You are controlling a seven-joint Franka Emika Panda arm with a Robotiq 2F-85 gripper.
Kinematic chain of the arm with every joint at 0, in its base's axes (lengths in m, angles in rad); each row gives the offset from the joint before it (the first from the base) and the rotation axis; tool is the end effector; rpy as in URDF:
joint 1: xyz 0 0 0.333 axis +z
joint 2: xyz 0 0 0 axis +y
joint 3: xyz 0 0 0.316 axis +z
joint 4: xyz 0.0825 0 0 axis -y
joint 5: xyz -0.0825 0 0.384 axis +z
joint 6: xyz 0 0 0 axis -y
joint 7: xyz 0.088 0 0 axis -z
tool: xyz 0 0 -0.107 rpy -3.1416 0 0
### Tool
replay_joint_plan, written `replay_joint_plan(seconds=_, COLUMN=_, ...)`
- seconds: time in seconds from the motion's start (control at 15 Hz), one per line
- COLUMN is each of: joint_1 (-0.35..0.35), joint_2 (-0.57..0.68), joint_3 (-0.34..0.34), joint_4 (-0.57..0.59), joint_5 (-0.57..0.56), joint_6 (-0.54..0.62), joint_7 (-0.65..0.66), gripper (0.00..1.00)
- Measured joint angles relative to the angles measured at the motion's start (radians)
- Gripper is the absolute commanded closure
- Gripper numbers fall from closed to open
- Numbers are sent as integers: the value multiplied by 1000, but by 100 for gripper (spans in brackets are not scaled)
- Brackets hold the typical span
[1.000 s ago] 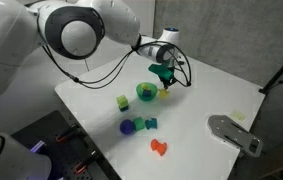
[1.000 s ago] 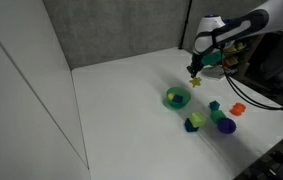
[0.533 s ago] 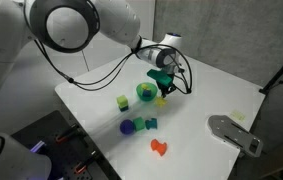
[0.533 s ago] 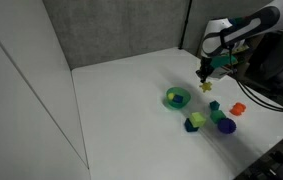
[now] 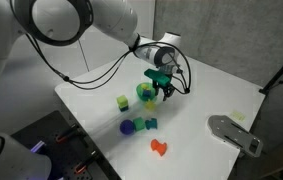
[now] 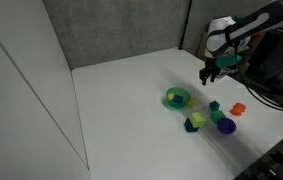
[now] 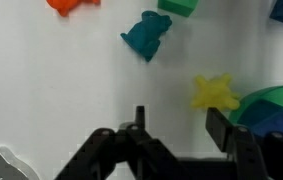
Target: Remove the yellow toy from the bowl
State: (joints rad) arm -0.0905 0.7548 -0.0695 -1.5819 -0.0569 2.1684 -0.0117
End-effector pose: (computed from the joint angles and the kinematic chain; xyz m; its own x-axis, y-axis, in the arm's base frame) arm 0.6715 -0.1050 0.1808 0.9801 -0.1033 -0.1693 -0.0896 -0.9922 0.0865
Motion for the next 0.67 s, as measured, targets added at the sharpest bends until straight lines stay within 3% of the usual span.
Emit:
replay_joint_plan(seconds=0.07, joint_1=0, joint_2=-5, joint_3=0, joint_4=-3, joint_5=0, joint_6=-3, joint_7=0, gripper=0)
replay_joint_plan(seconds=0.67, joint_1=7, joint_2=-78, joint_3=35, joint_4=-18, joint_5=2, joint_6=-125, joint_7=-31, gripper=0)
